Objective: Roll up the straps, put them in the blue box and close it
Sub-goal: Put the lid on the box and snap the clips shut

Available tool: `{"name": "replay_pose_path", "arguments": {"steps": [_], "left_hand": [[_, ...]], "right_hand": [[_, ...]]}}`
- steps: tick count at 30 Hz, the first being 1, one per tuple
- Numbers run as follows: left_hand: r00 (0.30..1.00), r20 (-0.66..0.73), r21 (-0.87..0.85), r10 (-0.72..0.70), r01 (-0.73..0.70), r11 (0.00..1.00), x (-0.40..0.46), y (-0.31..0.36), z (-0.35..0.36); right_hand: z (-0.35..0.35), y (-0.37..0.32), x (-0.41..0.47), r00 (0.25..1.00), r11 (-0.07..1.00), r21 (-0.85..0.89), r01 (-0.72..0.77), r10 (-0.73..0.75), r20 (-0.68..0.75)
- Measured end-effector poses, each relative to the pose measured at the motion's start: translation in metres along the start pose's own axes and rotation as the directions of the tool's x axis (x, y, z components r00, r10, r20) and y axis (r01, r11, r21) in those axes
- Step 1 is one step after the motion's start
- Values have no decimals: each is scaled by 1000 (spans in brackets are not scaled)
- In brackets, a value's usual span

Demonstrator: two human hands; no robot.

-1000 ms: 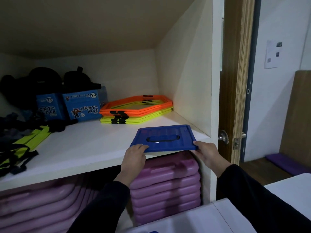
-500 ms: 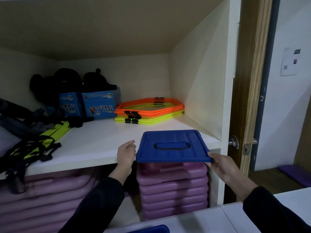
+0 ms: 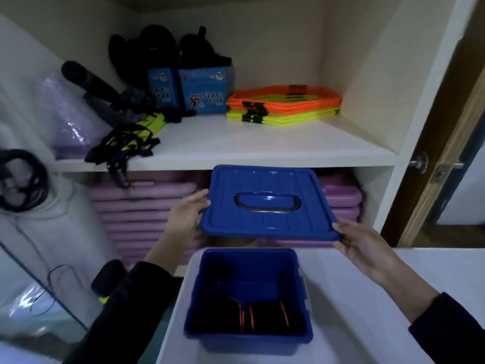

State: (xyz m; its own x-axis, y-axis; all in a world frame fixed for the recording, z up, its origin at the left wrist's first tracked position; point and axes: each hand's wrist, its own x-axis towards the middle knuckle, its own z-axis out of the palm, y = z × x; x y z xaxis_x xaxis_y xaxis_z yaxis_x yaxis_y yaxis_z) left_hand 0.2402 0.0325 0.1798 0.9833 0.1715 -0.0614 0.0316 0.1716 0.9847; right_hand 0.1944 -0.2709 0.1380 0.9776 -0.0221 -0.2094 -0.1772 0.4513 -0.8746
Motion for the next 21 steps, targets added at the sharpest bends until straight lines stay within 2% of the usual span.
{"name": "replay_pose_path", "arguments": {"steps": [3, 7, 12, 18, 21], "left_hand": [[999, -18, 50, -47, 48, 998, -16, -20, -26], [991, -22, 119, -133, 135, 984, -32, -51, -49], [963, -2, 105, -270, 269, 957, -41, -93, -75], [928, -85, 180, -364, 373, 910, -43, -125, -95], [912, -161, 268, -376, 407, 873, -41, -133, -98]], "right_hand": [[4, 30, -11, 996, 996, -38, -78, 79, 40], [6, 60, -23, 987, 985, -66, -160, 161, -1], [0, 85, -38, 988, 945, -289, -154, 149, -39], [3, 111, -52, 984, 895, -409, -177, 158, -80], [4, 121, -56, 984, 900, -399, -175, 148, -99]]}}
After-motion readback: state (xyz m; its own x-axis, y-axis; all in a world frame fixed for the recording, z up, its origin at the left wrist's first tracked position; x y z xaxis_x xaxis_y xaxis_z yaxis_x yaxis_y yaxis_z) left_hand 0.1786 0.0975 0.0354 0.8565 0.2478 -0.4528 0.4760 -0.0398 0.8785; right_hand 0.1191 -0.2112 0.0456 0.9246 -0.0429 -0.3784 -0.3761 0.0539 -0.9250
